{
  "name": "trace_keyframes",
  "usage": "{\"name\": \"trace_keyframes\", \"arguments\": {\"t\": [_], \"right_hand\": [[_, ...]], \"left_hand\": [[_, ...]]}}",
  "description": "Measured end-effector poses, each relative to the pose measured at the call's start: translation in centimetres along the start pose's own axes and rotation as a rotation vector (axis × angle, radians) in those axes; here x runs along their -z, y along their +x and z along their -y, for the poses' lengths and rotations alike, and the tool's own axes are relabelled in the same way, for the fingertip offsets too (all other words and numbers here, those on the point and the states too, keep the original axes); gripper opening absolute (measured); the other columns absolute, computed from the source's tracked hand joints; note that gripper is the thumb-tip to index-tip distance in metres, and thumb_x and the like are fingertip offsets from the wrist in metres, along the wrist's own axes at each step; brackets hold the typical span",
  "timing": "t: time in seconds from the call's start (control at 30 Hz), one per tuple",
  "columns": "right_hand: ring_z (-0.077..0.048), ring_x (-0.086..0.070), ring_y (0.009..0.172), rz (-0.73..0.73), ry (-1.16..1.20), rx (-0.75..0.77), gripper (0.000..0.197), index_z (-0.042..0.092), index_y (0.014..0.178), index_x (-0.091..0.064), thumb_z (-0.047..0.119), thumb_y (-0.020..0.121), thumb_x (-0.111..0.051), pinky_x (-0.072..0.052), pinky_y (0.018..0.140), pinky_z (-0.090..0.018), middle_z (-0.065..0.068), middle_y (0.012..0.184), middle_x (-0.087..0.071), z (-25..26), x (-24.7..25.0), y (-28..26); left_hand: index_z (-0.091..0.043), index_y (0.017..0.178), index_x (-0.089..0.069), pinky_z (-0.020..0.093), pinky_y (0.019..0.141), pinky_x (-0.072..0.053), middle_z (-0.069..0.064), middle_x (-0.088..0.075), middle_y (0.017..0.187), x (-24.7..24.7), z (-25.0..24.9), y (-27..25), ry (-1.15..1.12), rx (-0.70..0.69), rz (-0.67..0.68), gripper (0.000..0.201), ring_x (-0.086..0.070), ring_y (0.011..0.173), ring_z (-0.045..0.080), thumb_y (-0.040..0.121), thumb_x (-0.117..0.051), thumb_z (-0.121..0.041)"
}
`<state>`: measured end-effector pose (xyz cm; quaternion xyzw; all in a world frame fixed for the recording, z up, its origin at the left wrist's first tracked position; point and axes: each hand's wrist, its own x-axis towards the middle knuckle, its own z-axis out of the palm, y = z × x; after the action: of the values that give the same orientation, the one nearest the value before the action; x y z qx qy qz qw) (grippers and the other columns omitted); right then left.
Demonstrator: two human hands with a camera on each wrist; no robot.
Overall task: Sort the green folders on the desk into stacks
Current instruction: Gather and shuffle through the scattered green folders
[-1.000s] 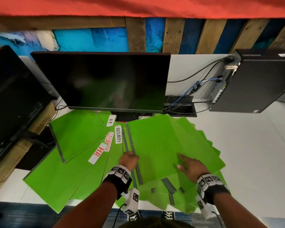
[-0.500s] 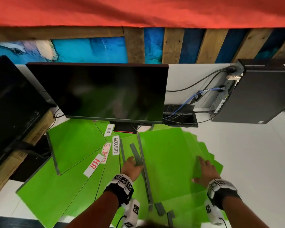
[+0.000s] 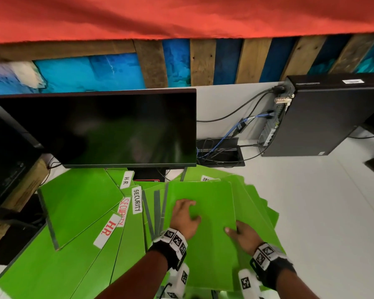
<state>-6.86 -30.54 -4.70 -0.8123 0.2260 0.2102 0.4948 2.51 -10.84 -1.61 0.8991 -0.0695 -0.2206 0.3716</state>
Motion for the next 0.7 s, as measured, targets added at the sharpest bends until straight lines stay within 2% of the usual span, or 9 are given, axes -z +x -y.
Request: {"name": "trace_keyframes", "arguments": {"t": [0.1, 0.17, 0.2, 0.27, 0.33, 0.43, 0.5, 0.63, 0.7], "right_hand": [[-0.029, -0.043, 0.134, -0.150, 0.197, -0.040, 0.076, 0.007, 0.137, -0.047, 0.056, 0.079, -0.059, -0.031, 0.112, -0.036, -0.011, 0.141, -0.049, -1.0, 0.1, 0.0], [-0.031, -0.054, 0.123, -0.251, 0.338, -0.012, 0.051, 0.027, 0.116, -0.062, 0.056, 0.074, -0.068, -0.038, 0.107, -0.046, -0.009, 0.127, -0.062, -2.6, 0.6, -0.4], [-0.031, -0.058, 0.118, -0.265, 0.409, -0.007, 0.056, 0.033, 0.108, -0.066, 0.066, 0.063, -0.071, -0.041, 0.105, -0.049, -0.005, 0.121, -0.067, -4.7, 0.7, 0.0], [-0.029, -0.062, 0.112, -0.252, 0.525, -0.011, 0.075, 0.040, 0.109, -0.066, 0.076, 0.044, -0.074, -0.043, 0.102, -0.052, 0.002, 0.116, -0.069, -6.3, 1.1, -0.4], [-0.027, -0.063, 0.110, -0.234, 0.632, 0.004, 0.083, 0.034, 0.117, -0.063, 0.066, 0.042, -0.082, -0.045, 0.099, -0.051, 0.000, 0.117, -0.070, -5.4, 1.3, -1.6], [-0.028, -0.063, 0.108, -0.285, 0.686, -0.044, 0.054, 0.023, 0.118, -0.061, 0.037, 0.068, -0.079, -0.044, 0.101, -0.051, -0.004, 0.112, -0.071, -4.0, 1.5, -2.4], [-0.029, -0.064, 0.106, -0.405, 0.584, -0.065, 0.030, 0.024, 0.114, -0.061, 0.023, 0.085, -0.068, -0.045, 0.100, -0.050, -0.006, 0.108, -0.070, -3.9, 1.8, -2.5], [-0.028, -0.062, 0.110, -0.374, 0.414, -0.077, 0.031, 0.020, 0.118, -0.060, 0.020, 0.088, -0.065, -0.044, 0.102, -0.045, -0.007, 0.115, -0.068, -4.7, 2.0, -3.4], [-0.025, -0.062, 0.108, -0.369, 0.339, -0.076, 0.029, 0.019, 0.117, -0.060, 0.022, 0.088, -0.064, -0.044, 0.099, -0.040, -0.004, 0.110, -0.068, -5.1, 1.9, -3.8]], "left_hand": [[-0.015, 0.137, -0.041, 0.030, 0.112, -0.027, 0.004, -0.033, 0.143, 1.8, 1.7, 0.5, 0.029, 0.155, -0.219, 0.072, -0.035, 0.133, 0.023, 0.075, -0.074, -0.034], [-0.012, 0.143, -0.030, 0.039, 0.112, -0.033, 0.009, -0.033, 0.143, 3.0, 3.1, 1.1, -0.087, 0.291, -0.255, 0.094, -0.038, 0.133, 0.030, 0.068, -0.079, -0.041], [-0.015, 0.144, -0.026, 0.043, 0.110, -0.037, 0.008, -0.037, 0.141, 3.5, 3.3, 1.2, -0.211, 0.313, -0.205, 0.101, -0.043, 0.130, 0.030, 0.064, -0.081, -0.045], [-0.017, 0.134, -0.036, 0.044, 0.100, -0.047, 0.002, -0.055, 0.125, 3.6, 3.3, 0.9, -0.396, 0.271, -0.046, 0.081, -0.057, 0.115, 0.025, 0.070, -0.079, -0.042], [-0.019, 0.123, -0.045, 0.037, 0.098, -0.046, -0.005, -0.059, 0.117, 3.4, 2.0, 0.0, -0.392, 0.161, 0.104, 0.057, -0.055, 0.111, 0.020, 0.077, -0.074, -0.036], [-0.020, 0.142, -0.027, 0.032, 0.109, -0.033, -0.010, -0.043, 0.136, 2.3, 1.1, -0.4, -0.358, 0.083, 0.173, 0.076, -0.040, 0.128, 0.013, 0.081, -0.071, -0.026], [-0.021, 0.142, -0.029, 0.027, 0.107, -0.033, -0.011, -0.046, 0.134, 1.7, 0.8, -0.2, -0.355, 0.067, 0.209, 0.073, -0.044, 0.128, 0.011, 0.082, -0.070, -0.024], [-0.023, 0.125, -0.053, 0.040, 0.105, -0.043, -0.006, -0.063, 0.124, 0.8, 1.0, 0.9, -0.406, 0.148, 0.154, 0.065, -0.058, 0.114, 0.015, 0.070, -0.076, -0.049], [-0.020, 0.122, -0.057, 0.044, 0.101, -0.047, 0.000, -0.066, 0.122, 0.5, 0.9, 1.3, -0.350, 0.178, 0.111, 0.080, -0.060, 0.114, 0.021, 0.059, -0.074, -0.067]]}}
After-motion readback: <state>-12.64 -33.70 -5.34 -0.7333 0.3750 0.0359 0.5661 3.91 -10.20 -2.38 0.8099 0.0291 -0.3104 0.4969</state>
